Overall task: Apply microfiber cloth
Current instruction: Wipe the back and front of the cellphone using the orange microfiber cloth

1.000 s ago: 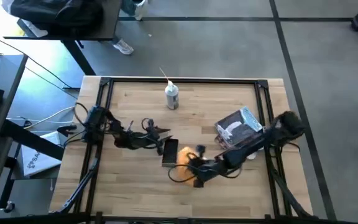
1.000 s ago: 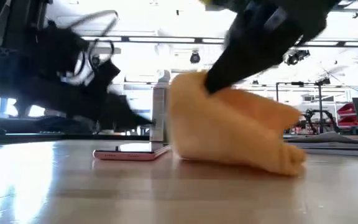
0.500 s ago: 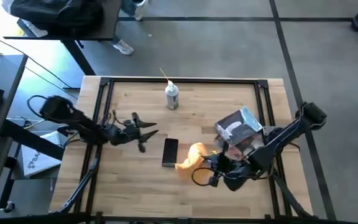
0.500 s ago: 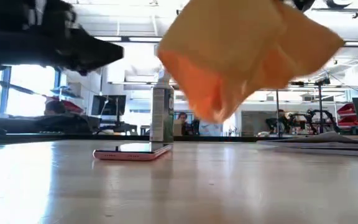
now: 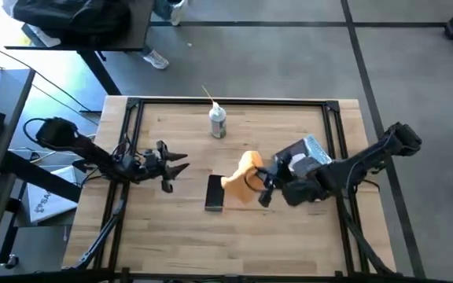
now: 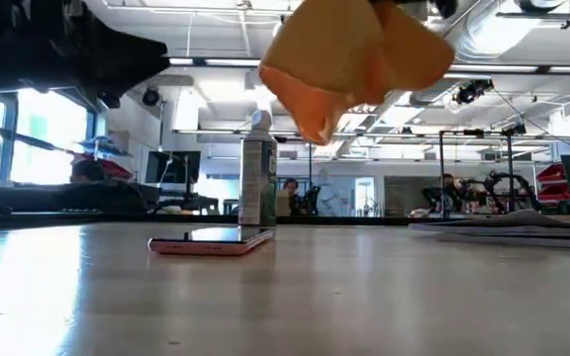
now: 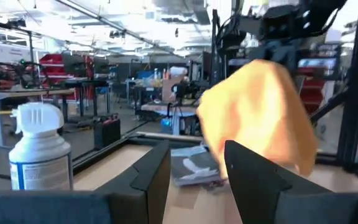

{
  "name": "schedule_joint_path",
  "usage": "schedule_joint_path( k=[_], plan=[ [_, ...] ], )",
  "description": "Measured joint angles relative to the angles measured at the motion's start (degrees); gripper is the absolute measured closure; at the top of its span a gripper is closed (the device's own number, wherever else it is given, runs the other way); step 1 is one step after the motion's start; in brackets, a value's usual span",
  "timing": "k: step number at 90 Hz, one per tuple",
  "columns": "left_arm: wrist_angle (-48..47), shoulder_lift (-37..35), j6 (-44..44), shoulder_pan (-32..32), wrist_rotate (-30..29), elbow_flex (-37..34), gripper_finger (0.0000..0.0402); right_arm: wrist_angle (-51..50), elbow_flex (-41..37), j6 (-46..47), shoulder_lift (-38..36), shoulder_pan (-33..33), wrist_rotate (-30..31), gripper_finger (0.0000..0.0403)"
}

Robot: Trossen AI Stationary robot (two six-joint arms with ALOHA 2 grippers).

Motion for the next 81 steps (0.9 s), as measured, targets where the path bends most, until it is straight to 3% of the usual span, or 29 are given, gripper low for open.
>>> schedule_joint_path(
  k=[19, 51, 67, 81],
  plan=[
    [-0.7, -4.7, 0.6, -1.4, 0.1, 0.0, 0.0271, 4.2, 0.0, -6.9, -0.5, -7.4, -9.2, 0.0403],
    [-8.4, -15.2, 3.5, -7.1, -0.4, 0.0, 0.0271, 9.1, 0.0, -11.5, -2.8, -13.0, -14.7, 0.0403],
    [-13.9, -20.7, 6.2, -11.8, -5.8, 0.0, 0.0271, 6.8, 0.0, -11.6, -8.5, -15.3, -15.3, 0.0403],
    [-15.0, -24.3, 9.4, -16.0, -12.7, 0.0, 0.0271, -0.9, 0.1, -10.4, -13.7, -17.7, -15.0, 0.0403]
  ],
)
